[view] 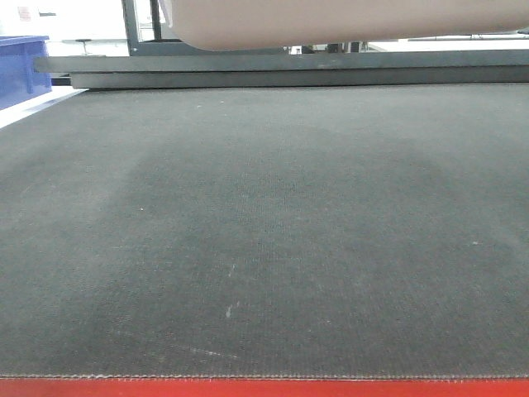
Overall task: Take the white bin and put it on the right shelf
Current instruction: 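Lift the pink bin off the table with both grippers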
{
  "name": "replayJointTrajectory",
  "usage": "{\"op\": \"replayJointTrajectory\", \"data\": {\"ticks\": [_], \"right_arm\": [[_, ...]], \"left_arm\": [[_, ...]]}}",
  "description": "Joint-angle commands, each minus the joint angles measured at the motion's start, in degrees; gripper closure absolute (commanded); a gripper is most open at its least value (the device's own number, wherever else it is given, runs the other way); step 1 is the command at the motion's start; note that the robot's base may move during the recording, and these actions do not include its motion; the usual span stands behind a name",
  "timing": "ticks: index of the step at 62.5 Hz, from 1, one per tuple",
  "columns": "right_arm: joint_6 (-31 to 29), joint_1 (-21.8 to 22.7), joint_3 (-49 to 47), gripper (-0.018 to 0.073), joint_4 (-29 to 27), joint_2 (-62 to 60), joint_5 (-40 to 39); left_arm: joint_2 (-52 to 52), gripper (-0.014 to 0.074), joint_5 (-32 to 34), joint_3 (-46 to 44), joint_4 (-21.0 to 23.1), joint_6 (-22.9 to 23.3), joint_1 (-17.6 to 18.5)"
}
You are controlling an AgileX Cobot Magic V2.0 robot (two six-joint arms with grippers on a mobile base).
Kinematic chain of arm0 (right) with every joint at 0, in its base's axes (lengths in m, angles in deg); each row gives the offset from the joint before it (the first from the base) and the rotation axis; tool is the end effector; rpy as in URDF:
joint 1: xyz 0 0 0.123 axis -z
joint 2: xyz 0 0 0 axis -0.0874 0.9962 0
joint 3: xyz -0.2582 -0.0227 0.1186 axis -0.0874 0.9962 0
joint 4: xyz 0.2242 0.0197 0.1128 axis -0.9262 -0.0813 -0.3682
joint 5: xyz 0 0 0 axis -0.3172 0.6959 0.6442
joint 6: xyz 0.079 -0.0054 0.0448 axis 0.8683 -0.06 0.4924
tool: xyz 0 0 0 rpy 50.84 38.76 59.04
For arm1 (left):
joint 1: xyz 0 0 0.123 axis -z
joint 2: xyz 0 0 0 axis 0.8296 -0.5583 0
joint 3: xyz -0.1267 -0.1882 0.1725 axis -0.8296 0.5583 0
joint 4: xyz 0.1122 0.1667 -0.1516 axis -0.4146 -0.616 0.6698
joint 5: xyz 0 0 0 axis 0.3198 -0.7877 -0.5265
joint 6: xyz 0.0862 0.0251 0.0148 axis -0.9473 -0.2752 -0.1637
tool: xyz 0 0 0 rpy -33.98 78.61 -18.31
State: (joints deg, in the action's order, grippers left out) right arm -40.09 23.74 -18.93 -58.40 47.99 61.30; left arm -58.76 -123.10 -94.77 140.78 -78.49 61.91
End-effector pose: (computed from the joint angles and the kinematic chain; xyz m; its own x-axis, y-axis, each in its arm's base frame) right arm 0.2359 -0.0081 0.3914 -0.3974 0.7684 -0.5016 -0.3096 0.4023 0.8615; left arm 0.3177 -0.1114 0.4049 -0.7663 -0.3686 -0.5262 0.4900 0.1943 -0.8498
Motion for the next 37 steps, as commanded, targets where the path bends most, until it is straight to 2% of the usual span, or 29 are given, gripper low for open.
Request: {"op": "replayJointTrajectory", "data": {"ticks": [1, 37], "right_arm": [[0.55, -2.33, -2.58, 0.0502, -5.68, -2.19, 22.69], [0.55, -2.33, -2.58, 0.0502, -5.68, -2.19, 22.69]], "left_arm": [[2.78, 0.0723, -16.53, -2.15, 2.81, -0.87, 3.99], [2.78, 0.0723, -16.53, -2.15, 2.81, -0.87, 3.99]]}}
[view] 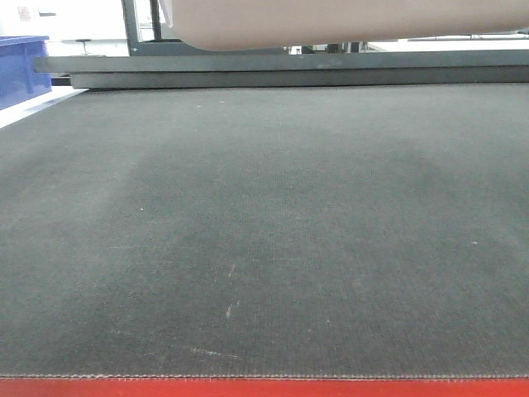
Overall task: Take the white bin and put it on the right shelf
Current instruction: 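Lift the pink bin off the table with both grippers, then hold the bin aloft while the base turns and drives toward the shelves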
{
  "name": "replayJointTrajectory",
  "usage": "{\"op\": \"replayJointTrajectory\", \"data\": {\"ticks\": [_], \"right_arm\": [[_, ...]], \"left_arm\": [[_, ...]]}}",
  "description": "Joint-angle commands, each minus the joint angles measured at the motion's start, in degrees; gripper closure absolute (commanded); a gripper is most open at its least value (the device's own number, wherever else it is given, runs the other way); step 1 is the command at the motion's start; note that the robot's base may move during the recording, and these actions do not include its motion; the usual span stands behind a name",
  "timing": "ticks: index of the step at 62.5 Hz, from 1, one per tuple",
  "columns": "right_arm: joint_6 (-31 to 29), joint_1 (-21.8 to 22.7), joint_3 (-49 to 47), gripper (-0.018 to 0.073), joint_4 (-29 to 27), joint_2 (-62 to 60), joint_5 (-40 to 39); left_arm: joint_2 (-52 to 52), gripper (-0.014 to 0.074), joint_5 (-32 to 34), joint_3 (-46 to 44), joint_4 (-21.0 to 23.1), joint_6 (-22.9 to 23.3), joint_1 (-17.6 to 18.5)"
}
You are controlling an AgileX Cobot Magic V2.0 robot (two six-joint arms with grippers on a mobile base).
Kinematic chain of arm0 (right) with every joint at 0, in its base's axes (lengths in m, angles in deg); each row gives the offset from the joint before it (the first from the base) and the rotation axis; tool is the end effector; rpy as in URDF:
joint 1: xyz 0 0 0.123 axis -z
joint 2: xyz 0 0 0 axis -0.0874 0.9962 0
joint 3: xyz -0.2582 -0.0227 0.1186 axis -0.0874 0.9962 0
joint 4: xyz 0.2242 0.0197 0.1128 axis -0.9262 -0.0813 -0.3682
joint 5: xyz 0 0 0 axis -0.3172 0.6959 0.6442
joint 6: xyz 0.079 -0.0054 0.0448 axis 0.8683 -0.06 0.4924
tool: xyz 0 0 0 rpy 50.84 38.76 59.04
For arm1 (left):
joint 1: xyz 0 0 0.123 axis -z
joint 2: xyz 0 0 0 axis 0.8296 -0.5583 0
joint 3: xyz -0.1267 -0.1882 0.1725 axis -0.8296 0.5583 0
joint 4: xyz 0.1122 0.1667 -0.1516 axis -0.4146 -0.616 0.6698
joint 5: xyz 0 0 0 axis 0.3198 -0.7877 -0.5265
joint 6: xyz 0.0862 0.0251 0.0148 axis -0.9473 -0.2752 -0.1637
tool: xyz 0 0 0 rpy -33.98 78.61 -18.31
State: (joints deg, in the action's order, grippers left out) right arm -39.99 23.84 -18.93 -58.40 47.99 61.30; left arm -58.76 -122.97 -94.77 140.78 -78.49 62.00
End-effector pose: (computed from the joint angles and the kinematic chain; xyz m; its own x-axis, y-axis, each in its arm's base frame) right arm 0.2359 -0.0085 0.3914 -0.3966 0.7698 -0.5001 -0.3083 0.4015 0.8624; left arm 0.3177 -0.1118 0.4048 -0.7662 -0.3690 -0.5261 0.4897 0.1948 -0.8498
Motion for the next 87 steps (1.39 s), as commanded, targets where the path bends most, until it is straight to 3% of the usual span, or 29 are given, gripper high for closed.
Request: {"op": "replayJointTrajectory", "data": {"ticks": [1, 19, 68, 87], "right_arm": [[0.45, -2.43, -2.58, 0.0502, -5.68, -2.19, 22.69], [0.45, -2.43, -2.58, 0.0502, -5.68, -1.99, 20.46], [0.45, -2.43, -2.58, 0.0502, -5.68, -1.99, 0.19], [0.45, -2.43, -2.58, 0.0502, -5.68, -1.99, -3.85]], "left_arm": [[2.78, 0.0723, -16.66, -2.15, 2.81, -0.87, 3.90], [2.78, 0.0723, -16.52, -2.15, 2.81, -0.87, 3.90], [2.78, 0.0723, -16.22, -2.15, 2.81, -0.87, 3.90], [2.78, 0.0723, -16.22, -2.15, 2.81, -0.87, 3.90]]}}
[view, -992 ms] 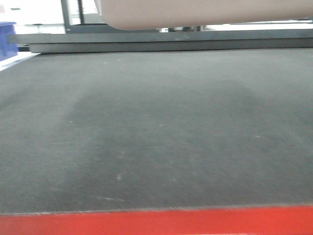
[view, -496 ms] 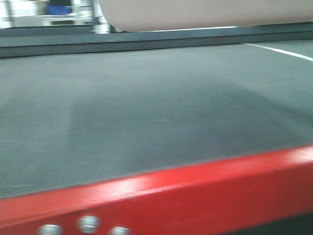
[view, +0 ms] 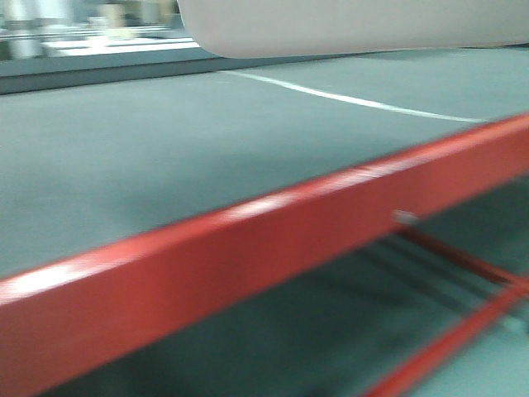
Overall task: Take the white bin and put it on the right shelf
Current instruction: 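Hold the bin aloft while the base turns and drives toward the shelves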
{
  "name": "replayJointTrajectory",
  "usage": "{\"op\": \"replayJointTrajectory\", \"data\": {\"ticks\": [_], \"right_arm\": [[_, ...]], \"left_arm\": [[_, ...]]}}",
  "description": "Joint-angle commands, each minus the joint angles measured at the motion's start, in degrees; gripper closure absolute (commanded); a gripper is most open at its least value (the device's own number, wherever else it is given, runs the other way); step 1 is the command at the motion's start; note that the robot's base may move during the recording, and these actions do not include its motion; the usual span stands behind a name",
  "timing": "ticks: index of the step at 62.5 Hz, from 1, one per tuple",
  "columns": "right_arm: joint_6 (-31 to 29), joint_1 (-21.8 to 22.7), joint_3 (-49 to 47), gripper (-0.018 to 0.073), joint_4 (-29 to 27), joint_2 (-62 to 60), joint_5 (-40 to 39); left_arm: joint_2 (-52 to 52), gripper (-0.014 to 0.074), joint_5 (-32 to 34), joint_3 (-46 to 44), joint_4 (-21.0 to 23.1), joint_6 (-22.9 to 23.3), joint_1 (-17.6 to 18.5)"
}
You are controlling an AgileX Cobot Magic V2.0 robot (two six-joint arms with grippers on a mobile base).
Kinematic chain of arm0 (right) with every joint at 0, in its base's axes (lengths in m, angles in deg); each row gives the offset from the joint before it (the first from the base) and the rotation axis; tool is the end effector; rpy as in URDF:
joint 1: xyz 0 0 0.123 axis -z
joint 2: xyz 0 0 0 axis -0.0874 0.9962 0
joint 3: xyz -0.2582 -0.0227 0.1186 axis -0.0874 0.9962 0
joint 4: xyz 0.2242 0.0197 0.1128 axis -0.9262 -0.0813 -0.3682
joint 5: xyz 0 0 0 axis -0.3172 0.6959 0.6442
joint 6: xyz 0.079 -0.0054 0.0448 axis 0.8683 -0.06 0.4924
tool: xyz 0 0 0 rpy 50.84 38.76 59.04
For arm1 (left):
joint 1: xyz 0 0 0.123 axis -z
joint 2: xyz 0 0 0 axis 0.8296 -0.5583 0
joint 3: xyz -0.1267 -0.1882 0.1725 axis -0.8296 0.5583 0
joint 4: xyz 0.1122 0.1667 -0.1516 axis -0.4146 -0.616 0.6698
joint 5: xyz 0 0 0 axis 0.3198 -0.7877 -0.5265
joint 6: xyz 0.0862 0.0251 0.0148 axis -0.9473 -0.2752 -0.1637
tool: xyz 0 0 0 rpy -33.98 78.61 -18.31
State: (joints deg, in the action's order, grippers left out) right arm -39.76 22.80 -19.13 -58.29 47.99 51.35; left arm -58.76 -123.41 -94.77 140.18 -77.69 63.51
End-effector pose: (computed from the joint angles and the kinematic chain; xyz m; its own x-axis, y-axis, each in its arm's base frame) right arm 0.2430 -0.0178 0.3886 -0.2978 0.8177 -0.4926 -0.2093 0.4476 0.8694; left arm 0.3140 -0.1205 0.4041 -0.7845 -0.3395 -0.5190 0.4870 0.1808 -0.8545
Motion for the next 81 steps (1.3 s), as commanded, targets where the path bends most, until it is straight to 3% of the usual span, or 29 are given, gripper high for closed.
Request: {"op": "replayJointTrajectory", "data": {"ticks": [1, 81], "right_arm": [[0.23, -1.39, -2.38, 0.0502, -5.78, -1.99, 5.97], [0.23, -1.39, -2.38, 0.0502, -5.78, -1.99, 5.59]], "left_arm": [[2.78, 0.0723, -15.78, -2.15, 3.42, -1.67, 2.40], [2.78, 0.0723, -15.72, -2.15, 3.42, -1.67, 2.40]]}}
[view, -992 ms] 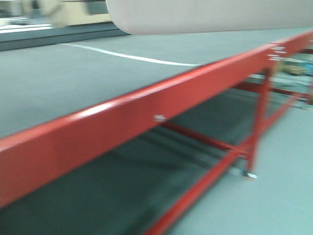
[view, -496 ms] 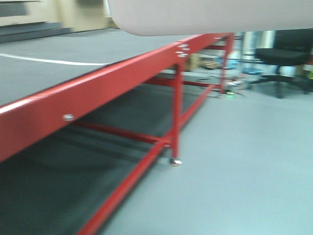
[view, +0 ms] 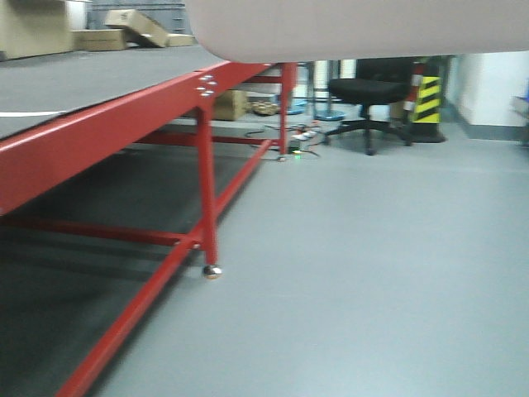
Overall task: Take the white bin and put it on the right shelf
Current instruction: 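Hold the bin aloft while the base turns and drives toward the shelves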
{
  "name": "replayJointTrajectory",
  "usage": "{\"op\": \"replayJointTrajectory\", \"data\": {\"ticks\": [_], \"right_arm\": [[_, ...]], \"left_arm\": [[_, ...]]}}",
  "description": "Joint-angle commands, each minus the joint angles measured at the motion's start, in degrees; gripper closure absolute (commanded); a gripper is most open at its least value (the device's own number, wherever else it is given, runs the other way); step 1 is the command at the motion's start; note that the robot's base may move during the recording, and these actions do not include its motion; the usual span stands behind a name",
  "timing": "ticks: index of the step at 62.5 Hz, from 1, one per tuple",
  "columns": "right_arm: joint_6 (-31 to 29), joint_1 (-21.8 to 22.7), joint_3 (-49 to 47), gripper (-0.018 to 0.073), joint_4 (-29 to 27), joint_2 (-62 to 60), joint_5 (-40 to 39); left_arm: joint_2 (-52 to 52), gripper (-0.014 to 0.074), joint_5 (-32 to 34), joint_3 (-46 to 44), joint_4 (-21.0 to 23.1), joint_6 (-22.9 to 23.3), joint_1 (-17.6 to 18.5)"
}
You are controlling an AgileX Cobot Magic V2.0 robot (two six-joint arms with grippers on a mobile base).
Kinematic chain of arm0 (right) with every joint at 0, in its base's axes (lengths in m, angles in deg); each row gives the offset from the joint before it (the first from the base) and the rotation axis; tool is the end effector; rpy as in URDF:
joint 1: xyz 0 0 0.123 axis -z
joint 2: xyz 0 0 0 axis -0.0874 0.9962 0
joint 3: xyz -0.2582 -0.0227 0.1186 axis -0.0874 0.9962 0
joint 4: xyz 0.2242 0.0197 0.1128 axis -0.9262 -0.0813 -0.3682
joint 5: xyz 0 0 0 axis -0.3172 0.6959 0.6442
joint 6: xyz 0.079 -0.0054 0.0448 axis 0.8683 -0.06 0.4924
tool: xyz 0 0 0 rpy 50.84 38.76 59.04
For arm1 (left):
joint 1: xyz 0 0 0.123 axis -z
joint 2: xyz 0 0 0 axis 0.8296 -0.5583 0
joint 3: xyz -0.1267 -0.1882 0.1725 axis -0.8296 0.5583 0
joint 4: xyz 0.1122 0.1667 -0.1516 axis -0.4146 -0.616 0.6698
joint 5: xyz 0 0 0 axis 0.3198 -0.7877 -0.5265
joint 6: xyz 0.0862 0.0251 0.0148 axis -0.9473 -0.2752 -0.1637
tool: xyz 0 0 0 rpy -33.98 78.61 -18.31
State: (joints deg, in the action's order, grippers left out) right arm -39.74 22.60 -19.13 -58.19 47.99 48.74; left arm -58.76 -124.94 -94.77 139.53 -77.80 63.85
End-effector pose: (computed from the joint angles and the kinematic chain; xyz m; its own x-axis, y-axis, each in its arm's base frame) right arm 0.2445 -0.0207 0.3875 -0.2702 0.8273 -0.4925 -0.1810 0.4588 0.8699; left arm 0.3109 -0.1233 0.4035 -0.7927 -0.3084 -0.5259 0.4973 0.1718 -0.8504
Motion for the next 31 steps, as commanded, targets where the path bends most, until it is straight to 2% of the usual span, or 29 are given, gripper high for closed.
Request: {"op": "replayJointTrajectory", "data": {"ticks": [1, 31], "right_arm": [[0.20, -1.19, -2.38, 0.0502, -5.89, -1.99, 8.20], [0.20, -1.19, -2.38, 0.0502, -5.89, -1.99, 8.20]], "left_arm": [[2.78, 0.0723, -14.19, -2.15, 4.06, -1.57, 2.05], [2.78, 0.0723, -14.19, -2.15, 4.06, -1.57, 2.05]]}}
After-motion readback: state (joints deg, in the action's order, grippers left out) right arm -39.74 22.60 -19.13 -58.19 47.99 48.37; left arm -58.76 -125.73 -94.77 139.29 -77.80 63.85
